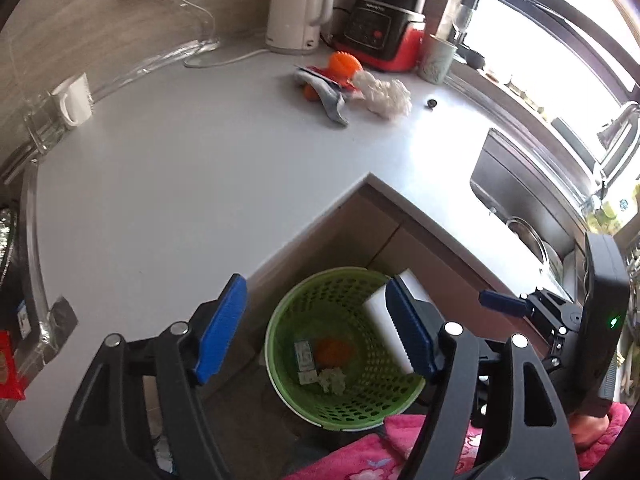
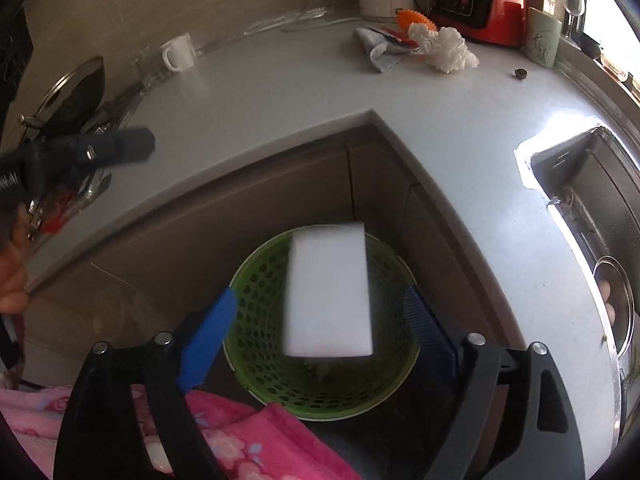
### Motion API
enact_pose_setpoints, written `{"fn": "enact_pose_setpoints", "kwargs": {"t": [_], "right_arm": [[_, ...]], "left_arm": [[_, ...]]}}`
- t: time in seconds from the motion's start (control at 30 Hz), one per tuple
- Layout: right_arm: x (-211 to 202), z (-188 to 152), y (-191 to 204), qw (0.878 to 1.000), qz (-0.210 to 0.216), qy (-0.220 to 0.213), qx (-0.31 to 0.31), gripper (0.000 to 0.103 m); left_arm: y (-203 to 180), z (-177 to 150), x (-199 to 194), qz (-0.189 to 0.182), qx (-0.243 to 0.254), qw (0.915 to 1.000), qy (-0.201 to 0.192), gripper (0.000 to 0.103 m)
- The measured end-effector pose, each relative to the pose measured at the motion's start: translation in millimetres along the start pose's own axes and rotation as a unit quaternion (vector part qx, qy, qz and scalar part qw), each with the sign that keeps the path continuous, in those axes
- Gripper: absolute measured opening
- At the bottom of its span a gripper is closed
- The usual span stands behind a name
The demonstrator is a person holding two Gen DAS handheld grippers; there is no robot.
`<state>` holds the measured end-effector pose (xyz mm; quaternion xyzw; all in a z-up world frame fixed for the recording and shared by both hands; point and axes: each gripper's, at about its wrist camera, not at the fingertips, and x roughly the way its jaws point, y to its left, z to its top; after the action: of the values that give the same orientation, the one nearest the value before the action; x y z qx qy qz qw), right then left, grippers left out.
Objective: Collect trash
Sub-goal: 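Release the white sponge into the basket with the right gripper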
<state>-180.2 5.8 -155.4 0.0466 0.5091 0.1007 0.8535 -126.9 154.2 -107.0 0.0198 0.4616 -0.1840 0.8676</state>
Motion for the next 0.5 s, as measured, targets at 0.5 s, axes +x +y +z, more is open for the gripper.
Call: {"fn": "enact_pose_setpoints", "kwargs": {"t": [0.5], "right_arm": [[-53,58,-66,0.995,-0.023,-0.094,0.021,0.095]], "left_arm": [[-41,48,14,-0.004,0.006,0.9997,-0.022,0.074]]}}
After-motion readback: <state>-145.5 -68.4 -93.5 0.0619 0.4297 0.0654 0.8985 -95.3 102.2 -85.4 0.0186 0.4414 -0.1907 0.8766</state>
